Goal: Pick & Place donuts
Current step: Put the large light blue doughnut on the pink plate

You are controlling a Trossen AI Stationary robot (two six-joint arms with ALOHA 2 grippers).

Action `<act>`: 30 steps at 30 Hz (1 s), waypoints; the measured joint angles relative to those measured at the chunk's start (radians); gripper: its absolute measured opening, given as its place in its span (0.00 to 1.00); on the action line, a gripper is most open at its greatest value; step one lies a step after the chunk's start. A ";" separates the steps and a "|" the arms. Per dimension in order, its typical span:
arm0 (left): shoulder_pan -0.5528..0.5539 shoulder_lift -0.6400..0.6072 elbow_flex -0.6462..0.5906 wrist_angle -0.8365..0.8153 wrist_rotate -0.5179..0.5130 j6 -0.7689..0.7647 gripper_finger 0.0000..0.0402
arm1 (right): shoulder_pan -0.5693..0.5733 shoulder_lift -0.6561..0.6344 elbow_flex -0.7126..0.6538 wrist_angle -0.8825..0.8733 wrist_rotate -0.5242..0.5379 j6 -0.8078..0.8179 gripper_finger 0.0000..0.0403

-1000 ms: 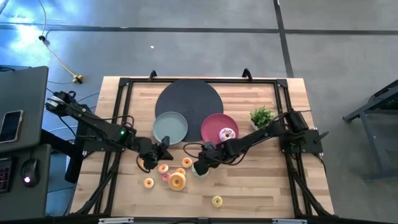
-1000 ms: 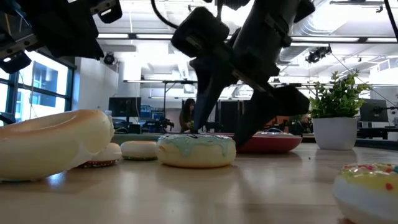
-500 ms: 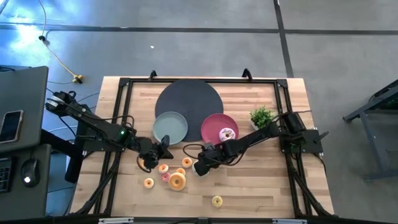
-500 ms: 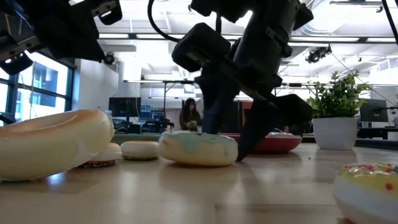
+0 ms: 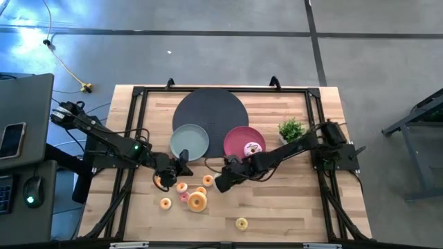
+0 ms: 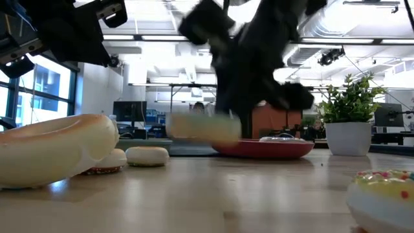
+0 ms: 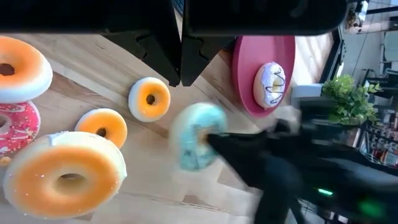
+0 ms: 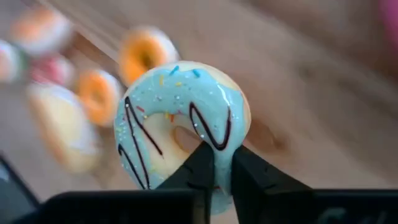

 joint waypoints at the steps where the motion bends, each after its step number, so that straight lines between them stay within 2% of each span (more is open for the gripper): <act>1: 0.000 0.000 0.000 0.001 0.000 0.000 0.00 | -0.001 -0.025 0.000 -0.018 0.016 -0.003 0.05; 6: 0.000 0.000 0.000 0.003 -0.018 0.000 0.00 | -0.025 -0.172 0.001 -0.235 0.169 0.042 0.06; 9: 0.000 0.000 0.000 0.008 -0.037 0.000 0.00 | -0.084 -0.230 0.002 -0.385 0.231 0.042 0.09; 13: 0.000 -0.013 0.000 0.054 -0.071 0.008 0.00 | -0.207 -0.240 0.002 -0.406 0.227 -0.095 0.10; 17: 0.025 -0.050 0.000 0.111 -0.088 0.030 0.00 | -0.313 -0.210 0.002 -0.375 0.169 -0.242 0.11; 24: 0.078 -0.121 0.000 0.099 -0.088 0.024 0.00 | -0.407 -0.154 0.001 -0.402 0.121 -0.390 0.11; 30: 0.093 -0.137 0.002 0.079 -0.088 0.026 0.00 | -0.459 -0.126 0.002 -0.411 0.093 -0.450 0.11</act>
